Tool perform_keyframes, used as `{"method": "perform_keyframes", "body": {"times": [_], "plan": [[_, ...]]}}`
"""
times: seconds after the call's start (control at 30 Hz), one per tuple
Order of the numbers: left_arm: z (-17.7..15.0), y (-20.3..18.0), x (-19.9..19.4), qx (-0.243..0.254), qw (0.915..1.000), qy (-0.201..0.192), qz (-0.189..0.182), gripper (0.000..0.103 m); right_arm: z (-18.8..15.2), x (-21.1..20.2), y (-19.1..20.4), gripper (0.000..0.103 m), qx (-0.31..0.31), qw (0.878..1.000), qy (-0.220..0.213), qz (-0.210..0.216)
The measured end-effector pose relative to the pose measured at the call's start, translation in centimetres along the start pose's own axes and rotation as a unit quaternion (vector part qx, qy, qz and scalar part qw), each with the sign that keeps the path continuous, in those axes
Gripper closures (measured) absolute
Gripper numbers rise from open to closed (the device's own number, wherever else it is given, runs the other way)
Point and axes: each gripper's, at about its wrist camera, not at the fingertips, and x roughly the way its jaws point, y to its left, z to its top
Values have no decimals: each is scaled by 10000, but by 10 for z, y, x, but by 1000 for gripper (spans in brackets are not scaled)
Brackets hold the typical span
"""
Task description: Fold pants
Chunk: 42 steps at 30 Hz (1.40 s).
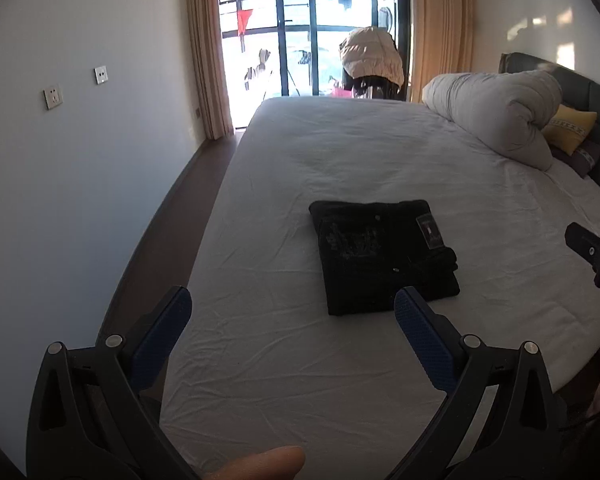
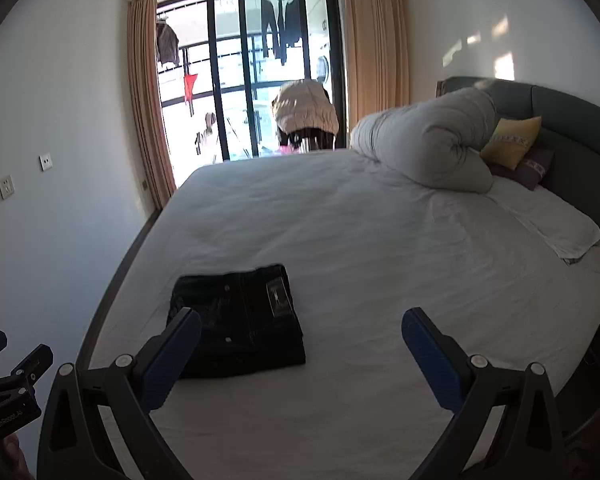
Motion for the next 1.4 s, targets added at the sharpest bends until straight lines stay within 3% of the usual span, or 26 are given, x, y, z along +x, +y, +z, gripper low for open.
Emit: {"method": "perform_keyframes", "body": {"times": [0.17, 0.27, 1.4], "plan": [[-10, -6, 25, -10, 9994, 335, 25, 0, -16, 21, 5, 0, 39, 9983, 580, 40], [-13, -7, 40, -39, 9987, 500, 4, 0, -18, 19, 13, 0, -12, 9974, 711, 78], [-22, -9, 53, -62, 9957, 918, -134, 0, -30, 18, 42, 0, -393, 9922, 1155, 253]]}}
